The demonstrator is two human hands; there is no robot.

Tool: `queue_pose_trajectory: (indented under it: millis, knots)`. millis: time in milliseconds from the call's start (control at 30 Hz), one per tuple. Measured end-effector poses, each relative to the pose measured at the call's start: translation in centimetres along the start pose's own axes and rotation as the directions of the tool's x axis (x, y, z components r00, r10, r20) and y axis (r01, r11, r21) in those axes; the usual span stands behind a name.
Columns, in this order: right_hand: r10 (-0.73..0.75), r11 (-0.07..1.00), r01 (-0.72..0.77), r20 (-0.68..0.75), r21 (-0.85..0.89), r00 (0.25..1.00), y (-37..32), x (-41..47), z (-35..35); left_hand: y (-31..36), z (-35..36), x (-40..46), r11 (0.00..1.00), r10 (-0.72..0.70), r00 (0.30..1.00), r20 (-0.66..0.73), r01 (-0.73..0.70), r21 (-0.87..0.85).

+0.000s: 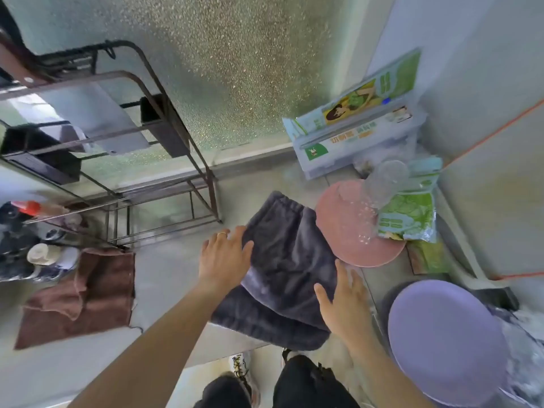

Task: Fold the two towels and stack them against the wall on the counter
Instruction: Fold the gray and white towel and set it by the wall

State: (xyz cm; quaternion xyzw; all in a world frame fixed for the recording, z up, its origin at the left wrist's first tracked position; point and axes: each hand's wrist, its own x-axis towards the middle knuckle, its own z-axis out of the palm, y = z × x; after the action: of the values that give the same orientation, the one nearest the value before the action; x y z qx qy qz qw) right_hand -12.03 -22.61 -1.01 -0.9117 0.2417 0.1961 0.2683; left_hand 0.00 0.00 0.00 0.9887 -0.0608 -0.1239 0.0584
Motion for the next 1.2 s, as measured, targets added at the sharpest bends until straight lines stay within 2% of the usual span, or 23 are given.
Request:
queue_pose_trajectory:
  millis: [100,167,267,400,500,567,667,800,867,933,1000,1067,1133,1200]
  knots:
    - [0.091,0.99,-0.09,-0.008,0.106,0.996,1.2,1.9,0.4,0.4,1.2,2.1,0.999,-0.041,0.998,0.045,0.04,0.017]
    - [0.147,0.98,-0.153,0.048,0.131,0.988,1.7,2.9,1.0,0.7,2.2,3.2,0.997,-0.08,0.986,0.146,0.081,-0.005]
    - [0.141,0.976,-0.144,0.03,0.161,0.99,1.8,3.8,2.1,1.0,3.4,4.3,0.995,-0.099,0.961,0.257,0.104,-0.005]
    - [0.158,0.923,-0.129,-0.051,0.363,0.986,1.6,5.0,3.3,0.4,4.5,4.6,0.997,-0.081,0.959,0.272,0.074,0.035]
    - [0.225,0.844,-0.215,0.039,0.491,0.974,1.0,5.5,3.3,-1.1,3.9,3.8,0.985,-0.126,0.951,0.282,0.153,-0.076]
    - [0.176,0.815,-0.186,0.07,0.549,0.982,0.1,5.2,3.0,-3.0,2.9,2.6,0.962,-0.167,0.945,0.281,0.218,-0.163]
    - [0.044,0.8,-0.033,-0.003,0.599,0.999,-2.4,4.5,2.4,-6.6,1.0,0.6,0.911,-0.236,0.94,0.246,0.302,-0.282]
    - [-0.12,0.773,0.139,-0.073,0.619,0.99,-6.2,3.5,1.5,-11.7,-1.2,-2.1,0.825,-0.285,0.942,0.177,0.335,-0.455]
    - [-0.146,0.768,0.133,-0.031,0.626,0.989,-7.7,3.1,1.4,-13.6,-1.9,-3.1,0.767,-0.327,0.925,0.192,0.379,-0.518]
    - [-0.053,0.731,-0.034,0.106,0.681,0.993,-8.8,3.0,1.6,-15.1,-2.2,-3.6,0.736,-0.36,0.887,0.287,0.46,-0.497]
    - [0.084,0.744,-0.211,0.225,0.634,0.971,-9.0,3.4,2.4,-16.0,-2.1,-3.7,0.777,-0.361,0.838,0.41,0.513,-0.365]
    - [0.162,0.865,-0.246,0.221,0.437,0.962,-8.3,4.4,3.6,-16.3,-1.4,-3.3,0.816,-0.394,0.798,0.457,0.532,-0.225]
    - [0.135,0.943,-0.173,0.149,0.284,0.98,-7.6,5.6,4.7,-16.3,-0.2,-2.4,0.851,-0.428,0.826,0.366,0.505,-0.145]
    - [0.074,0.964,-0.097,0.098,0.249,0.992,-7.6,6.9,5.4,-16.1,1.2,-1.0,0.872,-0.391,0.884,0.256,0.445,-0.205]
